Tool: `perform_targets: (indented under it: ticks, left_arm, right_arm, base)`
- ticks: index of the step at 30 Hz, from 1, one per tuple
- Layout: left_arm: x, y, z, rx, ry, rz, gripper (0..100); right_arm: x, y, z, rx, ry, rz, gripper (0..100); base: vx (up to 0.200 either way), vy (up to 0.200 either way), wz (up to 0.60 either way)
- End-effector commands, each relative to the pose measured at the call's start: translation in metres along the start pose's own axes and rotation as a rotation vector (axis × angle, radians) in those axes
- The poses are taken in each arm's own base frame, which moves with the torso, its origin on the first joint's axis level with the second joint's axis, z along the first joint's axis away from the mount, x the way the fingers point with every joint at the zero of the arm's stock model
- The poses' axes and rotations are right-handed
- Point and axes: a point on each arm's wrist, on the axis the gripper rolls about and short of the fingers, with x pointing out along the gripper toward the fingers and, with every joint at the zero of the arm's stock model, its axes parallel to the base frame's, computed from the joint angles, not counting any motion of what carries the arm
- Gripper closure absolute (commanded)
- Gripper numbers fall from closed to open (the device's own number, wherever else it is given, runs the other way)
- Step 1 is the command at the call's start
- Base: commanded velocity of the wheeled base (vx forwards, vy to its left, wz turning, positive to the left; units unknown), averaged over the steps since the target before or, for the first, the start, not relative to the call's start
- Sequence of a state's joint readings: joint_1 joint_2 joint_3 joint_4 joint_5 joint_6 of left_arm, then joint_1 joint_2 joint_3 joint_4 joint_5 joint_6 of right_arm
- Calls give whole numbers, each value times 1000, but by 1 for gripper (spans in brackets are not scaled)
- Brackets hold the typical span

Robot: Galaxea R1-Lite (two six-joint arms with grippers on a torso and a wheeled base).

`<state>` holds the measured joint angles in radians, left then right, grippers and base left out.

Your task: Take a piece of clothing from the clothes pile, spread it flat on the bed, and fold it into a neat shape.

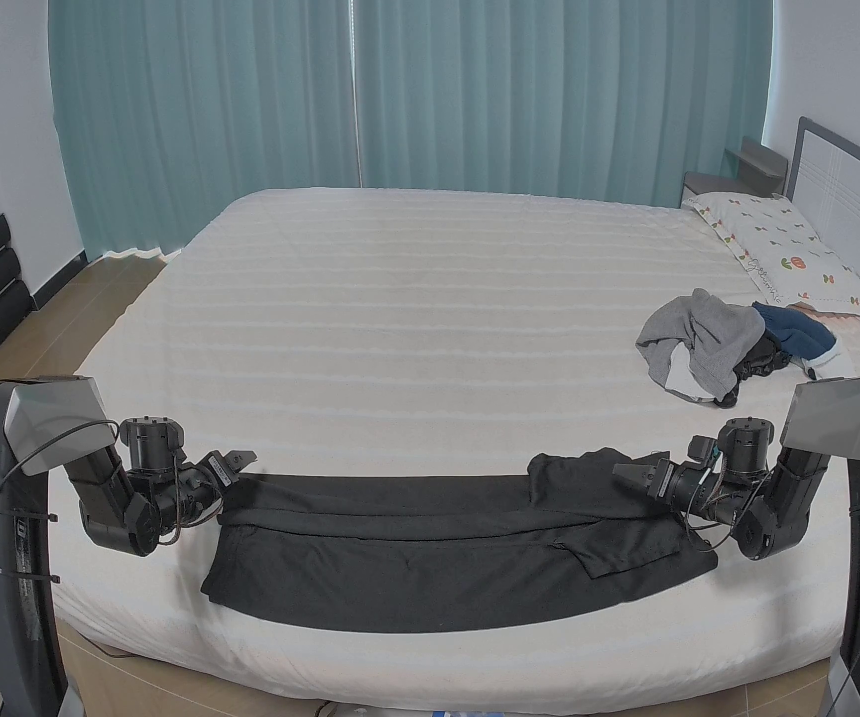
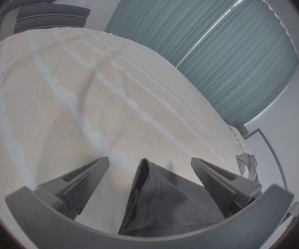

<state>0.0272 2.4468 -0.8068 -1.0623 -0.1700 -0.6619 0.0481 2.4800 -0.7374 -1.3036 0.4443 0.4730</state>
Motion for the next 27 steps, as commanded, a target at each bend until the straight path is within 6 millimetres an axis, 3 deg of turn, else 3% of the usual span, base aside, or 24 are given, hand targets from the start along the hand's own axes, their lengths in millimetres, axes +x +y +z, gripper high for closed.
perform_targets:
  ticks: [1,8,15,21,27]
  left_arm:
    - [0,1,-1,-2,3,2,0]
    - [0,1,-1,0,4,3,0]
    - [0,1,-1,1,4,3,0]
    - [0,1,-1,1,2,3,0]
    - [0,2,-1,0,3,4,0]
  right_arm:
    - [-1,-5,-2,7,6,-11,100]
    - [-10,-5,-9,8,25,-26,100]
    - [-28,6,-1,-31,-26,1,100]
    - [-39,0,-6,-50,-9,-25,100]
    - [-55,-8,-17,-194,27,-42,100]
  base:
    - [0,0,0]
    - [0,0,0]
    - [0,0,0]
    - [0,0,0]
    - [0,0,0]
